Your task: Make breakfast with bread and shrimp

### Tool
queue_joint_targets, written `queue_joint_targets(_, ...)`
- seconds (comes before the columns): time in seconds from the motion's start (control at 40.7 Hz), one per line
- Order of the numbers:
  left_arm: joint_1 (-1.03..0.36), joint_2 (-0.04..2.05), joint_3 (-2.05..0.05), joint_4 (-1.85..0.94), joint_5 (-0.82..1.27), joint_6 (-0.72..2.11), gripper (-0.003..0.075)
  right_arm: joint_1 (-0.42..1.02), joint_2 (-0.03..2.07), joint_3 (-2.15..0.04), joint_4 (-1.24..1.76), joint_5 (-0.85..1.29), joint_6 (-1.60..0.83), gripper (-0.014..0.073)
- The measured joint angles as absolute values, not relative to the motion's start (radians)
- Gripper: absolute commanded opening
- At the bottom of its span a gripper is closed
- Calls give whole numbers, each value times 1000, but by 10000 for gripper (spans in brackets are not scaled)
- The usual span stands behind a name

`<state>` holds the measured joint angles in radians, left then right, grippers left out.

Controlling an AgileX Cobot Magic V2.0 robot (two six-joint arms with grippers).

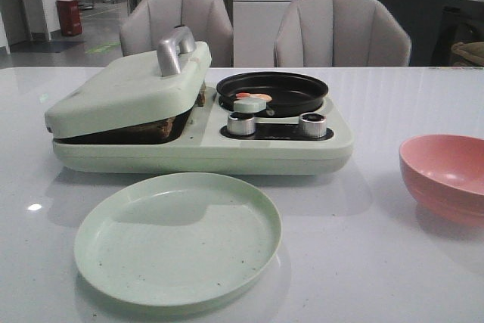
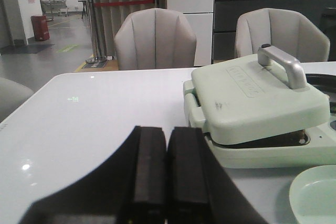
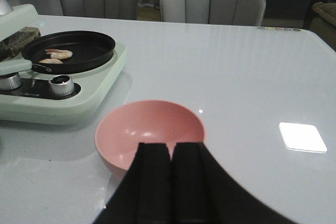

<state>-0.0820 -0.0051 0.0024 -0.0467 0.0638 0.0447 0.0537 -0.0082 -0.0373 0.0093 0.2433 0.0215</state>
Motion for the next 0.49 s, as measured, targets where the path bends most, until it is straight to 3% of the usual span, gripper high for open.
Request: queue_joint_targets(0.491,-82,-5,2,-47,64,46,101,54,-10,28,9,111,21,37)
